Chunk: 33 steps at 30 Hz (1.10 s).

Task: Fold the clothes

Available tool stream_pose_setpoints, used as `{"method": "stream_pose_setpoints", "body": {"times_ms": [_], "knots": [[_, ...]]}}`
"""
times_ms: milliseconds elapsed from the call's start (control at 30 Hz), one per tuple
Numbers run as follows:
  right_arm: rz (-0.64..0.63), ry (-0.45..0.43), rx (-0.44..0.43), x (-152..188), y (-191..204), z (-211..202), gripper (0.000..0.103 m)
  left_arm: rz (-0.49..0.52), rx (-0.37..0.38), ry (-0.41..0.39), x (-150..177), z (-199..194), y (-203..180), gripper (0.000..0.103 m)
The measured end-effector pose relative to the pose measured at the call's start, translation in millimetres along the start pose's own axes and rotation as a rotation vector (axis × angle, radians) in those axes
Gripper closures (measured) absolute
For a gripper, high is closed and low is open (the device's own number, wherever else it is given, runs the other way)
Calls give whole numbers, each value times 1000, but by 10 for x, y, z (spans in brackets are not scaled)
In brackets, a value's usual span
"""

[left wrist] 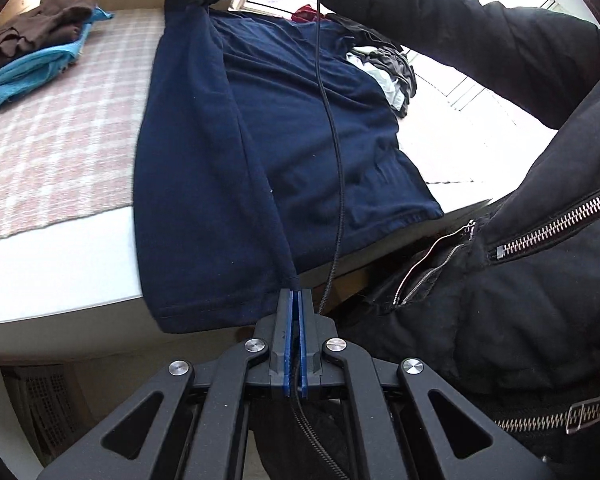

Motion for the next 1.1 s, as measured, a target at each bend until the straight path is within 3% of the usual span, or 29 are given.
{"method": "stream_pose_setpoints", "body": {"times_ms": [267,367,467,567,633,733,867,967,1100], "knots": [[-25,6,-2,-64,-55,82,98,-12,60,-6,-186,283,-182,101],[-45,17,25,-49,-18,183,98,-56,70,19,-193,424,-180,101],[-42,22,21,-48,-25,211,98,-114,95,4,-91,323,-161,99],[-50,24,21,-50,-41,208,98,-176,4,-52,76,46,63,84],[-55,21,22,-56,-65,219,98,-263,-77,-66,172,-66,367,84],[-60,18,19,-105,-19,260,98,-350,-107,-79,220,-140,709,84],[-79,3,10,-97,65,183,98,-327,-106,-70,161,-188,707,84],[-107,-20,-49,-62,134,31,98,-297,-100,-86,141,-297,605,83],[-149,11,-7,-42,156,70,98,-216,-116,-42,-40,-186,409,83]]}}
Point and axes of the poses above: each gripper's, at about its wrist camera, not at the fingertips, and z roughly the way its jaws point, y to its left, x to its underside, the point moved 7 cm from there along z, roughly the way its jaws point, and after that the axes turned 14 degrees about y, right-handed, at the moved point
